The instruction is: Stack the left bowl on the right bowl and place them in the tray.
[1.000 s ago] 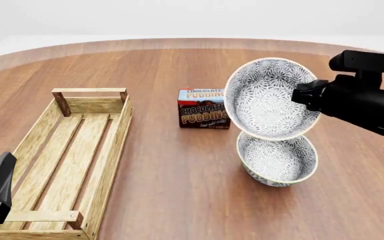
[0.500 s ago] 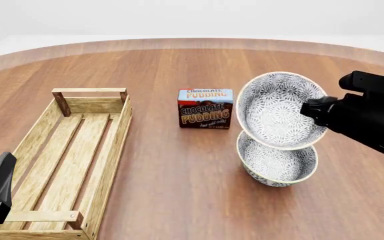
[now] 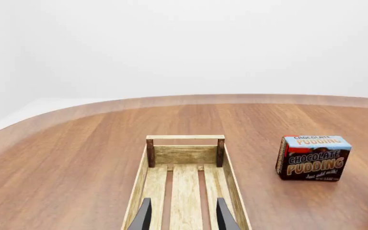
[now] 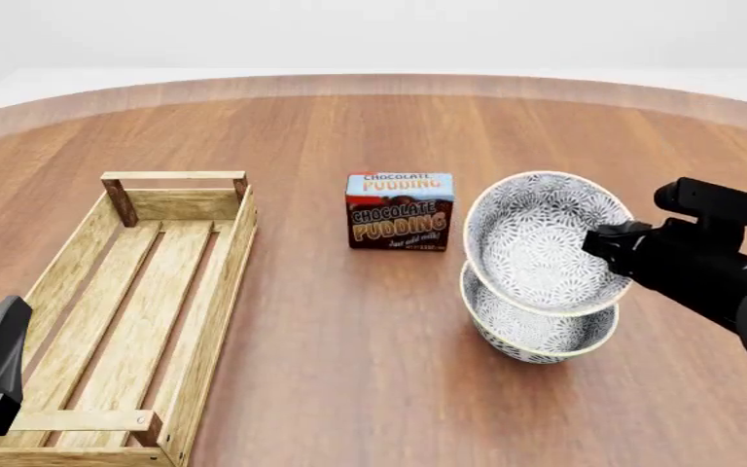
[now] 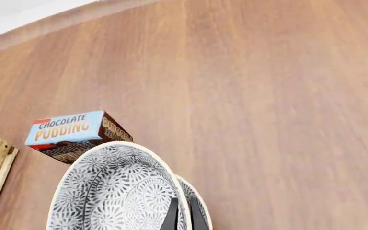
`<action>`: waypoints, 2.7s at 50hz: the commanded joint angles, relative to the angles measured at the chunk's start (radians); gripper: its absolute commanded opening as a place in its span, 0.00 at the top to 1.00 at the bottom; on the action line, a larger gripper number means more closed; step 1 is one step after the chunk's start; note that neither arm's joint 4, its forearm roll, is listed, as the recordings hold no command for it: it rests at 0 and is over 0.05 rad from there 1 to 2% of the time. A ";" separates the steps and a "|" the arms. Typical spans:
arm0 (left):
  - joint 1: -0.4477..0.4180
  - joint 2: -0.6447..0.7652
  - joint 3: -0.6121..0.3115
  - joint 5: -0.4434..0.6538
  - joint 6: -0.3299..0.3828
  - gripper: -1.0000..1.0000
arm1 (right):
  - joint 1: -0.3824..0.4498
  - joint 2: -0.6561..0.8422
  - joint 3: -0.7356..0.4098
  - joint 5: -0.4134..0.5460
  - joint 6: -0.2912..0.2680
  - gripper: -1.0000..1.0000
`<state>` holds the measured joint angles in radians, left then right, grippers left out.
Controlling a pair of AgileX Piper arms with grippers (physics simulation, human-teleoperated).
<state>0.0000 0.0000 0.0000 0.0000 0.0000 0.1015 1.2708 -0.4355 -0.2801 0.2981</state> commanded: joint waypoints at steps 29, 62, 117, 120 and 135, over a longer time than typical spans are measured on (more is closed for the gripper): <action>0.000 0.000 0.000 0.000 0.000 0.00 | -0.016 0.126 0.070 -0.153 0.038 1.00; 0.000 0.000 0.000 0.000 0.000 0.00 | 0.010 0.090 0.089 -0.143 0.000 0.00; 0.000 0.000 0.000 0.000 0.000 0.00 | -0.037 0.155 0.234 -0.359 0.076 0.00; 0.000 0.000 0.000 0.000 0.000 0.00 | -0.036 0.203 0.239 -0.404 0.082 0.00; 0.000 0.000 0.000 0.000 0.000 0.00 | -0.006 0.321 0.248 -0.508 0.101 0.00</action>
<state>0.0000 0.0000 0.0000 0.0000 0.0000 0.0774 1.5088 -0.1971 -0.7111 0.3843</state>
